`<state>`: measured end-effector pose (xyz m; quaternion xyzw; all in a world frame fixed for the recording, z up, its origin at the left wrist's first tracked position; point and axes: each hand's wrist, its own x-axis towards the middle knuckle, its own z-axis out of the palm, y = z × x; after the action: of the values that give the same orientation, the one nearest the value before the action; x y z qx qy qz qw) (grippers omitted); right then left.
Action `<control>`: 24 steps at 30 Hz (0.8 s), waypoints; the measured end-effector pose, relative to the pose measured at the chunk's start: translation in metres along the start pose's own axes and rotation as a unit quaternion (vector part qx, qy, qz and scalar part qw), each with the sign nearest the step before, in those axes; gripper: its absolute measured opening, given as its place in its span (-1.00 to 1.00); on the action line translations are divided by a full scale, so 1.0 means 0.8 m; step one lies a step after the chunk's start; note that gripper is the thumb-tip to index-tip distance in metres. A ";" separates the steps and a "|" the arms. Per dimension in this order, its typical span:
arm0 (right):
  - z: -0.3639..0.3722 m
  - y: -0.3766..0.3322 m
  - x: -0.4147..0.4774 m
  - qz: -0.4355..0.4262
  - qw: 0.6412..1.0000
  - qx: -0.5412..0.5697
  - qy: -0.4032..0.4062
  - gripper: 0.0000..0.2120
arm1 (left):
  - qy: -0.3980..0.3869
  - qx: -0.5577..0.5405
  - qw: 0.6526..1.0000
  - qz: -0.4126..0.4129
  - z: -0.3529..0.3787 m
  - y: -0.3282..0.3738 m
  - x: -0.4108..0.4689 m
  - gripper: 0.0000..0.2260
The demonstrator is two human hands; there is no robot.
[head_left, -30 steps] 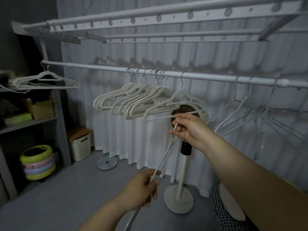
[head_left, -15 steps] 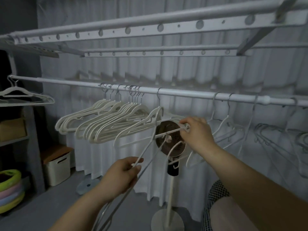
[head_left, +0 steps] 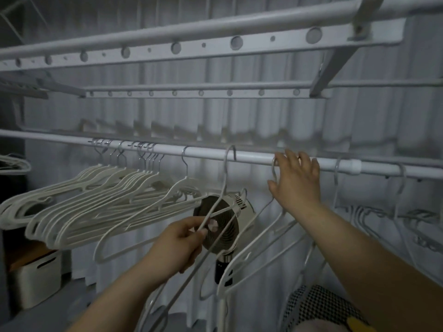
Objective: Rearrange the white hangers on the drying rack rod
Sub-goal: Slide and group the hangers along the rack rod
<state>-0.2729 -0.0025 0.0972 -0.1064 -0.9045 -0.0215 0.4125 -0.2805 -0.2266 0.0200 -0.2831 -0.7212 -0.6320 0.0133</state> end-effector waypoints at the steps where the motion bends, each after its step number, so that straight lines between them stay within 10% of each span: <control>1: 0.003 0.003 0.001 -0.006 1.000 -0.004 0.007 -0.42 | -0.007 -0.002 1.000 0.007 0.006 0.002 0.006 -0.79; 24: 0.010 0.019 0.017 -0.098 0.994 -0.022 0.051 -0.50 | -0.112 -0.002 0.993 -0.025 0.076 0.005 0.062 -0.81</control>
<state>-0.2843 0.0157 0.1012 -0.0251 -0.8876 -0.0872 0.4517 -0.2996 -0.1509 0.0300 -0.3339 -0.7238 -0.5979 -0.0843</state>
